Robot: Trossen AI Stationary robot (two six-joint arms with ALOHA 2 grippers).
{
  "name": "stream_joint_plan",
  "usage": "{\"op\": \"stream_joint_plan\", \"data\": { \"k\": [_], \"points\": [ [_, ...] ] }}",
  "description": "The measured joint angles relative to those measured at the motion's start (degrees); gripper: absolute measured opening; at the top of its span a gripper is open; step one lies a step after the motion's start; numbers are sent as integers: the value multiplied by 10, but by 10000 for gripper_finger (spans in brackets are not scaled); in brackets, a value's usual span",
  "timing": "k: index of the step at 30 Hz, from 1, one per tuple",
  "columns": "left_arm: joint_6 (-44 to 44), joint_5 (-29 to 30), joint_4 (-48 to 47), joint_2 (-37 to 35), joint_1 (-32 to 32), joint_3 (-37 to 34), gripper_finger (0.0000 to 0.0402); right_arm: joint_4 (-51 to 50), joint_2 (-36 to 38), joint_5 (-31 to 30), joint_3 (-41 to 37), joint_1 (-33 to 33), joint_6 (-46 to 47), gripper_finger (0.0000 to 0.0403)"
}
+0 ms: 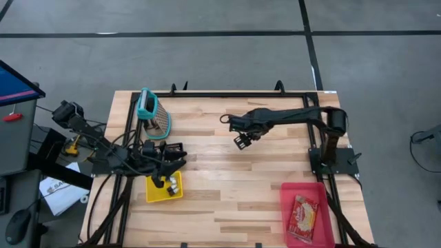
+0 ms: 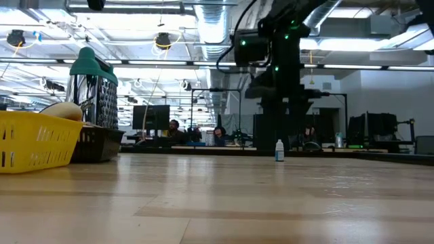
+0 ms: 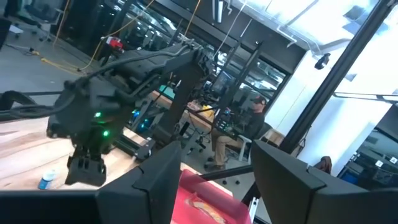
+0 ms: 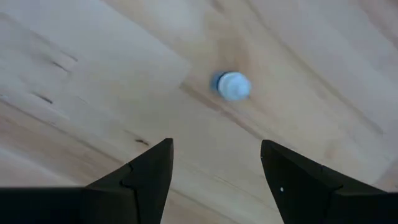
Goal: Pick & Place Food Item
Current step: Put the blue food coloring bottle into the yellow bin
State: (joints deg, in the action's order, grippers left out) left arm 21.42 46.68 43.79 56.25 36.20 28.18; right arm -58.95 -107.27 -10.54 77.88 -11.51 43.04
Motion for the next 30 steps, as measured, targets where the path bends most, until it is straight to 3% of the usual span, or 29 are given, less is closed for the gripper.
{"op": "stream_joint_plan", "data": {
  "k": [8, 17, 30],
  "points": [
    [3, 0, 1, 0, 0, 0, 191, 61, -20, 8, 0, -14, -21, 234],
    [4, 0, 1, 0, 0, 0, 191, 59, -20, -4, 0, -48, -45, 219],
    [4, 0, 2, 0, 0, 0, 191, 72, -22, 32, 0, -59, -65, 197]
  ]
}}
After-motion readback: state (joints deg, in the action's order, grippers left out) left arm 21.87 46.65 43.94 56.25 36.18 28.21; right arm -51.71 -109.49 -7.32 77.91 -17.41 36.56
